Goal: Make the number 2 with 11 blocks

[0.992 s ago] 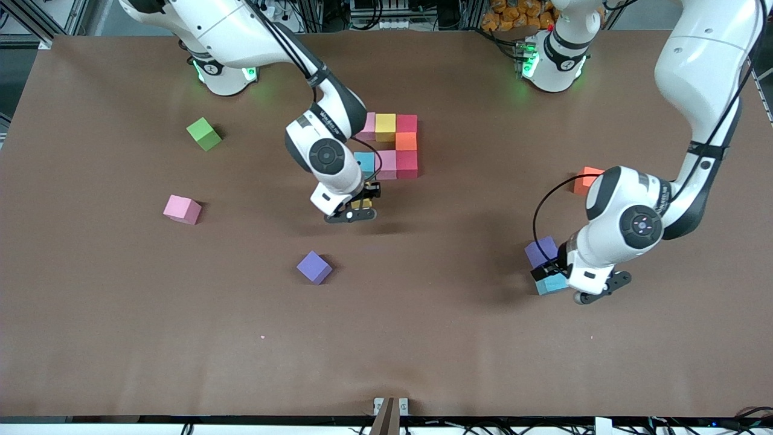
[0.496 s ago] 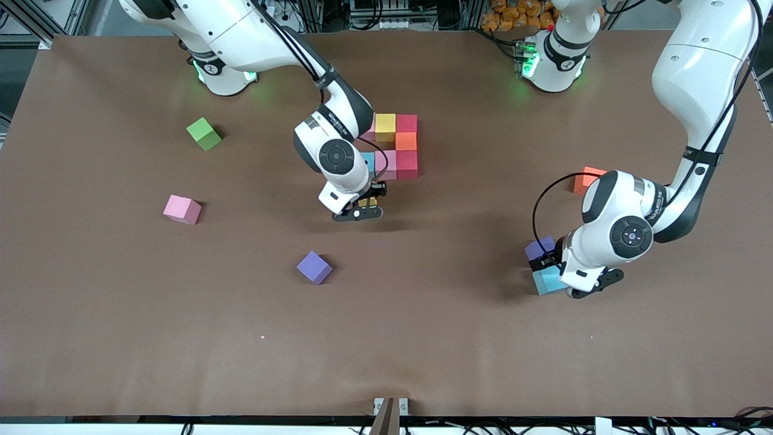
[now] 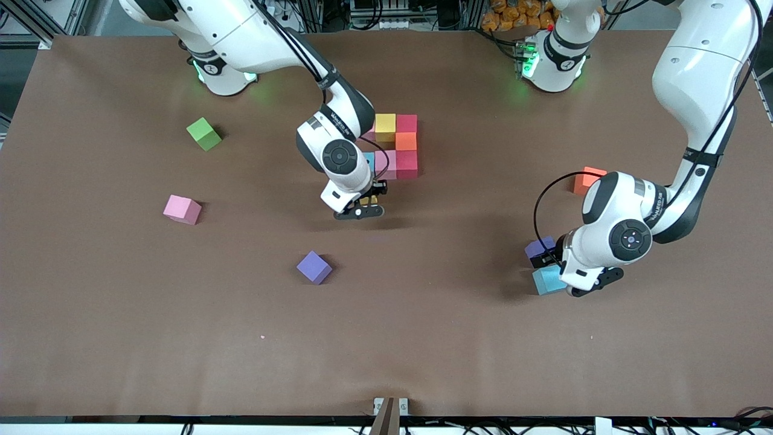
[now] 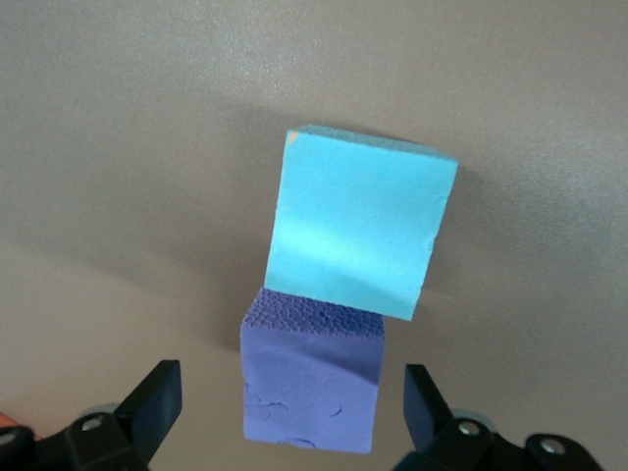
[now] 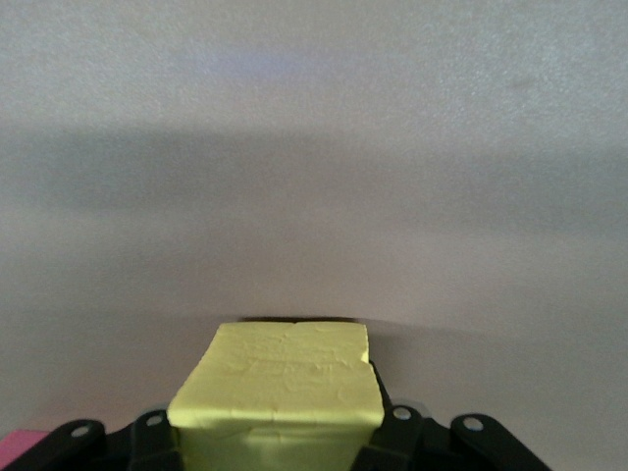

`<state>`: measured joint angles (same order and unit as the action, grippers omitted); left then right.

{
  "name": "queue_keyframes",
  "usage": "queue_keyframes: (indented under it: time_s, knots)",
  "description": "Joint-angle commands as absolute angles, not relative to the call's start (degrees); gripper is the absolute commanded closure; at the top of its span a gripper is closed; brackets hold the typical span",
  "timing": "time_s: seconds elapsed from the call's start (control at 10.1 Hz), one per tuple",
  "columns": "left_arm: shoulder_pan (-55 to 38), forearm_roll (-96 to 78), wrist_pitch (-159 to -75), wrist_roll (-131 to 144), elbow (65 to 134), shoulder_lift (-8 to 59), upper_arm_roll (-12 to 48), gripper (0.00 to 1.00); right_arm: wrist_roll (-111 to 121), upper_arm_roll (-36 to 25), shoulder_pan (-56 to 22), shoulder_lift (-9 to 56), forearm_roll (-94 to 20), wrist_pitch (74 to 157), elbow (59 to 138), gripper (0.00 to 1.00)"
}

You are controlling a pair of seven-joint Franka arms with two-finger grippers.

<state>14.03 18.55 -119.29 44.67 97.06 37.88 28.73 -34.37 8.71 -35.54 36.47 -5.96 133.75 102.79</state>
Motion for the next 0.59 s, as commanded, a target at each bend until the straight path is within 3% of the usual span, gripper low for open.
queue_keyframes:
  time_s: [0.0,0.5]
  knots:
    - [13.62,19.60,-118.74,43.86,96.24,39.02,28.30,0.00,-35.51,8.17,-36.47,36.47,-5.98,133.77,103.01,0.67]
    - [13.45,21.35,-119.36,44.47,96.33,40.16,28.21,0.00,-36.12,8.09,-37.35,36.47,-5.89,134.73,104.41,0.66]
